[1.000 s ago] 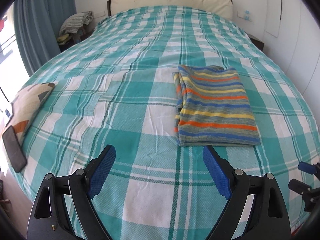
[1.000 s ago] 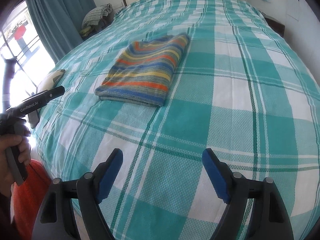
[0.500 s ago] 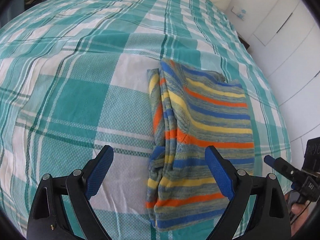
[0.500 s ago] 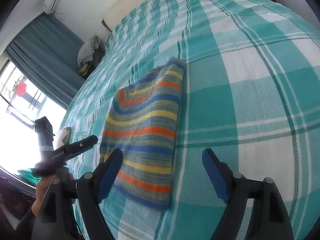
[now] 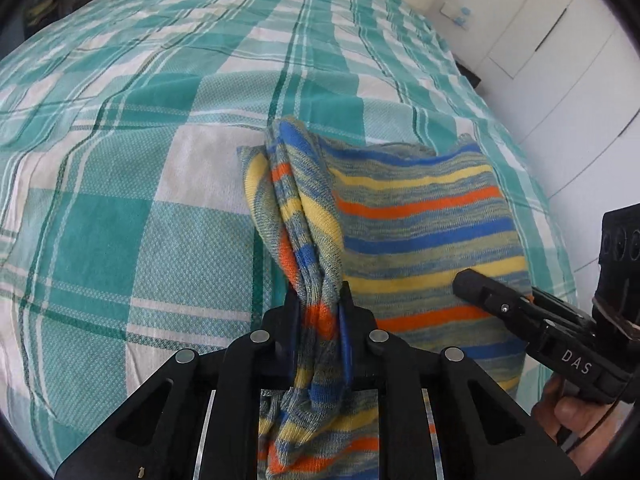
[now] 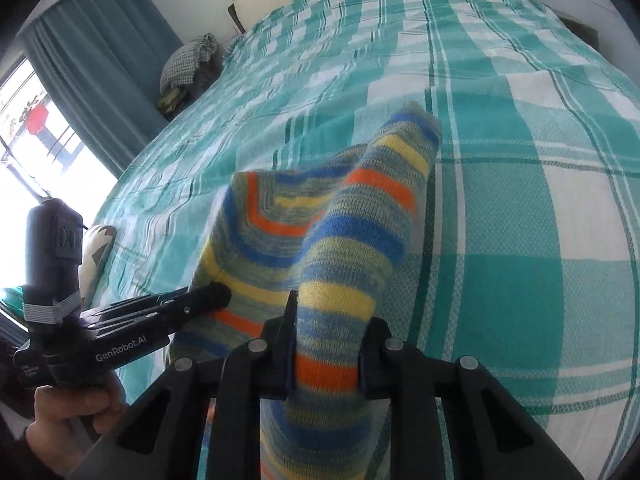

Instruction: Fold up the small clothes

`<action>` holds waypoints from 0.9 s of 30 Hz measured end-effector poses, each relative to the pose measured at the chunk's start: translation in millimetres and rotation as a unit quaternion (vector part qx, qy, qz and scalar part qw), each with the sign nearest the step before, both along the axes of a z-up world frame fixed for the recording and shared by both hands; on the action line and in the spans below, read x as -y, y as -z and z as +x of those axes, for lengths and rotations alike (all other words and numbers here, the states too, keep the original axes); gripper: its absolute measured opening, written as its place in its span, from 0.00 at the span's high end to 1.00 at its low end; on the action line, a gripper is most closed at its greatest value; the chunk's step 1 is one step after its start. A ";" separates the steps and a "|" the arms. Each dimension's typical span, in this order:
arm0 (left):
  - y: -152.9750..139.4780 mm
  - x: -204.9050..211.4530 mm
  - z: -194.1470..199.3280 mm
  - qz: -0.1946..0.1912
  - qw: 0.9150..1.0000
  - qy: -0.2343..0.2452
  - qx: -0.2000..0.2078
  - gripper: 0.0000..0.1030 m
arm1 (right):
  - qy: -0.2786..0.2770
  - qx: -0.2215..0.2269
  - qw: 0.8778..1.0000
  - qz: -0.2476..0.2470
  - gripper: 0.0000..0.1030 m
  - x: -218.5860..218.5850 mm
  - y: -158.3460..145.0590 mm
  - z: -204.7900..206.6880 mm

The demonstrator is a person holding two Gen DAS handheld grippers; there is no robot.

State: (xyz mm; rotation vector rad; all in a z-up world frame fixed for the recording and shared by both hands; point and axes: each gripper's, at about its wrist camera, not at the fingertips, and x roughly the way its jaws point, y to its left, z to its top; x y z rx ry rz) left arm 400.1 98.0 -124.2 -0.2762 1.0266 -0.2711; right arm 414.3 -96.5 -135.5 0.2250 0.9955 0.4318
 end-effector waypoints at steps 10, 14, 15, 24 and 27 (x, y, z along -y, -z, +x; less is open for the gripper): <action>-107.1 -17.6 -50.9 -0.011 0.997 0.007 0.081 0.85 | -0.026 0.067 0.995 0.073 0.78 -9.3 -103.4 -28.6; -78.7 -16.6 -52.8 0.040 0.997 -0.017 0.058 0.52 | -0.013 0.034 0.998 0.055 0.61 -12.9 -87.4 -32.6; -64.5 -17.9 -59.1 0.058 0.997 -0.025 0.048 0.45 | -0.006 0.013 0.999 0.036 0.48 -9.9 -74.2 -33.2; -59.1 4.5 -217.9 0.221 0.966 -0.078 0.109 0.02 | 0.004 0.032 0.981 -0.192 0.07 35.7 -59.2 -156.3; -86.5 18.5 -251.9 0.237 0.960 -0.093 0.114 0.02 | 0.006 0.062 0.968 -0.241 0.07 43.3 -84.3 -206.8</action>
